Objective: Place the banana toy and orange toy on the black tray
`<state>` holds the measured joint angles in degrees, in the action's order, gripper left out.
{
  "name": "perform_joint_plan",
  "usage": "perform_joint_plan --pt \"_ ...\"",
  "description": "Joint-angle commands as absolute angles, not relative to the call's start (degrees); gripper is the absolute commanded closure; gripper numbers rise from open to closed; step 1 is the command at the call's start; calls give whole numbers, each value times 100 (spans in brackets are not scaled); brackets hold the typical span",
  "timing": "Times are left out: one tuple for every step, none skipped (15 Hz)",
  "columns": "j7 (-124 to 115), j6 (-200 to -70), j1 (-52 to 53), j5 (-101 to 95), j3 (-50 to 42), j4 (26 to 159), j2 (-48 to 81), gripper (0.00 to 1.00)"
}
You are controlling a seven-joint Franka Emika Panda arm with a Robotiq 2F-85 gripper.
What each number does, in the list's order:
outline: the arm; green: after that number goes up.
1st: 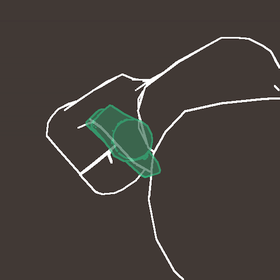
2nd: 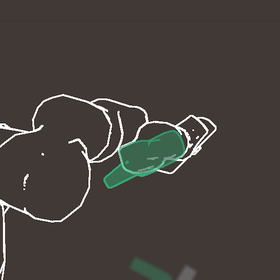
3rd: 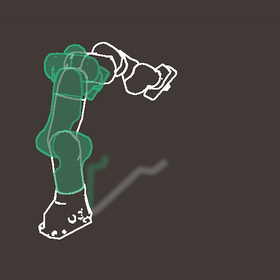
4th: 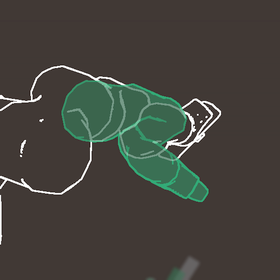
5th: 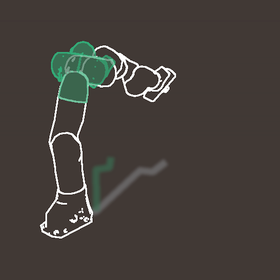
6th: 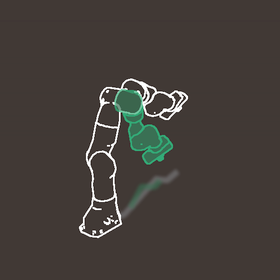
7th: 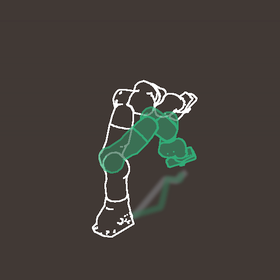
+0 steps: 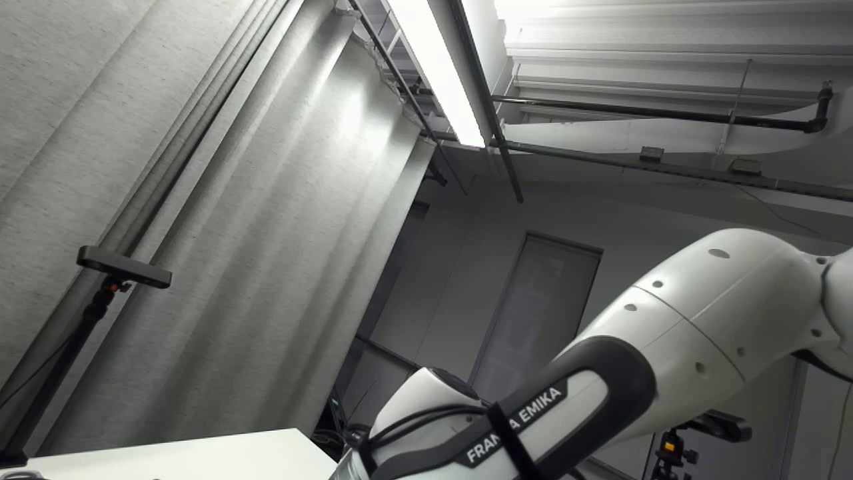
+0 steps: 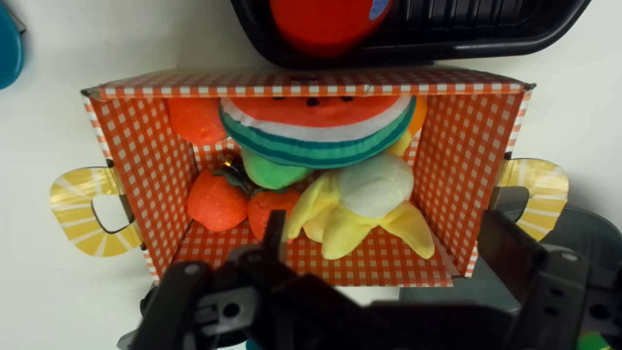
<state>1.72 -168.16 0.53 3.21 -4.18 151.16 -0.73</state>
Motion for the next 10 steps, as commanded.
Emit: perform_joint_plan --pt "6 -17252 -21 371 -306 14543 775 0" --pt "-35 -17282 -22 378 -293 14387 968 0" --pt "-84 -17310 -20 361 -289 14251 1135 0" --pt "-128 -17304 -14 360 -282 14112 1290 0" --pt "-196 -17281 1 335 -294 13978 1434 0" --pt "-256 -17245 8 337 -299 13850 1576 0" --pt "-306 -17225 18 330 -311 13748 1696 0" --pt "-365 -17205 37 310 -341 13653 1826 0" --pt "-400 -17180 43 310 -353 13574 1927 0" --pt "-450 -17154 62 302 -377 13499 2048 0"
